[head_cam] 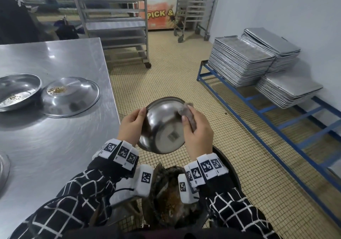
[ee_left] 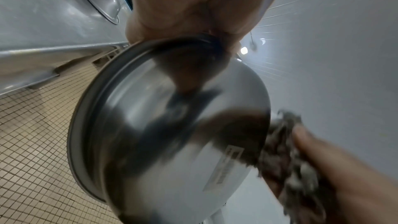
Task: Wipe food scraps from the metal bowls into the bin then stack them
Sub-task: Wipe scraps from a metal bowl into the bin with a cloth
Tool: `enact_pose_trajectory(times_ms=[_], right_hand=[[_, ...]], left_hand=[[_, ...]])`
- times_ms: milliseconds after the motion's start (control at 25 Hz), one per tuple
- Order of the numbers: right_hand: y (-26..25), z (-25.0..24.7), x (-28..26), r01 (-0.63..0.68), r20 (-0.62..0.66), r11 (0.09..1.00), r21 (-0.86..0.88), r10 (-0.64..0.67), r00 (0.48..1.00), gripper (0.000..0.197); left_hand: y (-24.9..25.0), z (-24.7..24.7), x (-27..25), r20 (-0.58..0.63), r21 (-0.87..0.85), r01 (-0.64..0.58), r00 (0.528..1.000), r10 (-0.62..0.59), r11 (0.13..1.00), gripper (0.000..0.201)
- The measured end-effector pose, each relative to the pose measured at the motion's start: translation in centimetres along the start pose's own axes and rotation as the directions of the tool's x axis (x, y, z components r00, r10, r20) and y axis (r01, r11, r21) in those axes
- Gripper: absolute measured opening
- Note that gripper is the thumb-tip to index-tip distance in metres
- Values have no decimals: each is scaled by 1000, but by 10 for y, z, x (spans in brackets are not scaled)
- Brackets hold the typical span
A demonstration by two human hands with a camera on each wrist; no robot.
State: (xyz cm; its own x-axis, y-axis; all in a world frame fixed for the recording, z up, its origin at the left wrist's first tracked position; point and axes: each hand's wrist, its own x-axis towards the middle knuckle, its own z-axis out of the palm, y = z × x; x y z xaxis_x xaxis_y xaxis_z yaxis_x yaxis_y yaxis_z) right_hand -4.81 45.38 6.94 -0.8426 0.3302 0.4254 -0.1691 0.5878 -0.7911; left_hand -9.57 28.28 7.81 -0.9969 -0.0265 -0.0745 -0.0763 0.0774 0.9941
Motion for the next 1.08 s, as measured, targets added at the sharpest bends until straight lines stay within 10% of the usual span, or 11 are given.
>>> enact_pose_trajectory(times_ms=[200,400,560,680,920,1080], right_hand=[[-24,29,2,270,101,889,-370,-251,963,50],[6,11,14,-214,20,974,74,213,977,46],[46,5,-2,-662,234,639,392,627,743,44],[54,2,-5,-657,281,419,627,664,692,39],[37,-28,21,-390,291,920,44,361,886,23],[19,-21,35,-22,460,977,-211,120,880,23]], left_hand=[[7,9,1,70,-19,-47,996,48,999,28],[-4,-1,2,99,4,-14,995,13,1000,34],[-16,-7,5,104,-147,54,994,-39,988,47],[-21,-6,5,83,-115,11,997,-1,993,36],[-22,-2,0,152,148,-103,985,80,984,21],[-17,10,-7,337,308,-135,941,25,942,26]])
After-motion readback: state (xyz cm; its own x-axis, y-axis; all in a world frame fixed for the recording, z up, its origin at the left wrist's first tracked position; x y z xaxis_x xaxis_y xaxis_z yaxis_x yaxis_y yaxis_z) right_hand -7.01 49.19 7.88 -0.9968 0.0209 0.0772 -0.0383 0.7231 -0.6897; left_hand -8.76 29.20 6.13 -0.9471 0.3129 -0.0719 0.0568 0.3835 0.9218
